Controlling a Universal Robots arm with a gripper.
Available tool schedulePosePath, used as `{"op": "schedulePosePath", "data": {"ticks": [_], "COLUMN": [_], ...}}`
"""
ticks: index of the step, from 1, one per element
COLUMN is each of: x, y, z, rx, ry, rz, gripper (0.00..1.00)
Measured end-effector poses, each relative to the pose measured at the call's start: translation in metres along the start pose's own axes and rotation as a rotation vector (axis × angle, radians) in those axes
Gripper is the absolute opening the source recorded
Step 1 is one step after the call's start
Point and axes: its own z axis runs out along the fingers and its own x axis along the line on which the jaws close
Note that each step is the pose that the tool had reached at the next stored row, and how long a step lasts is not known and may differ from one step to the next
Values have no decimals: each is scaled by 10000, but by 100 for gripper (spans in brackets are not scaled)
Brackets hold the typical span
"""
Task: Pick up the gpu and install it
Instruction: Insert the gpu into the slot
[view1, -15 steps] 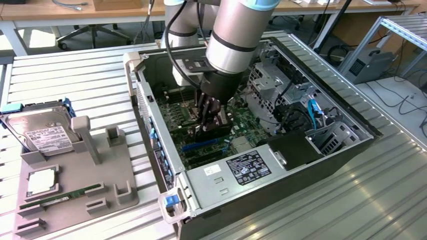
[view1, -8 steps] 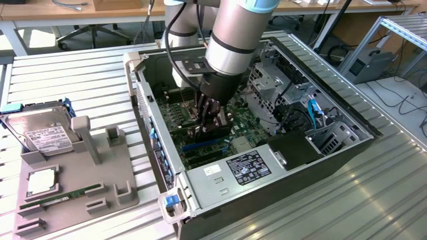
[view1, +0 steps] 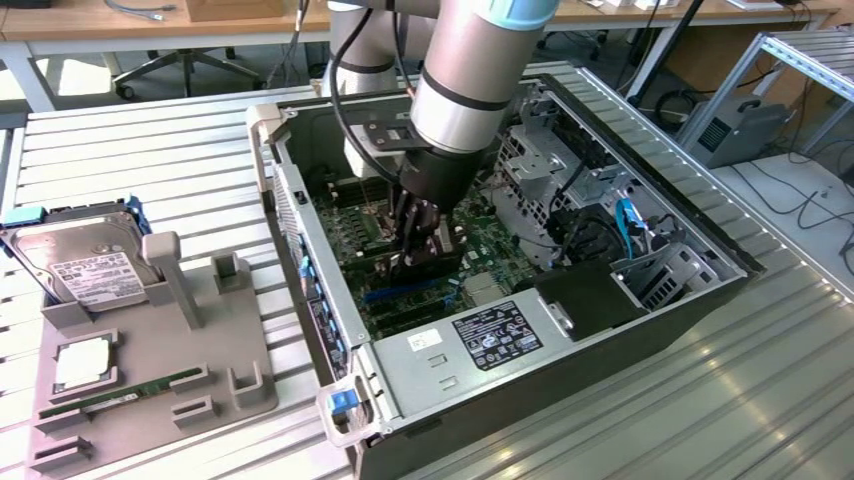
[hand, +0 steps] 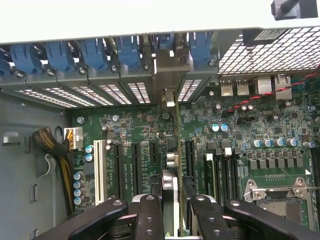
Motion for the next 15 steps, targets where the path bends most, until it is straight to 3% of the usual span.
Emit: {"op": "schedulePosePath", "data": {"ticks": [3,6,7,15], "x": [-1,0,0,2], "y": [0,0,-1,0], "z": [2,2,1,3], "rx": [-87,-92,-132,-132], "ry": [1,4,8,5], "rz": [-2,-1,-4,-1], "gripper": [27,27,27,27]}}
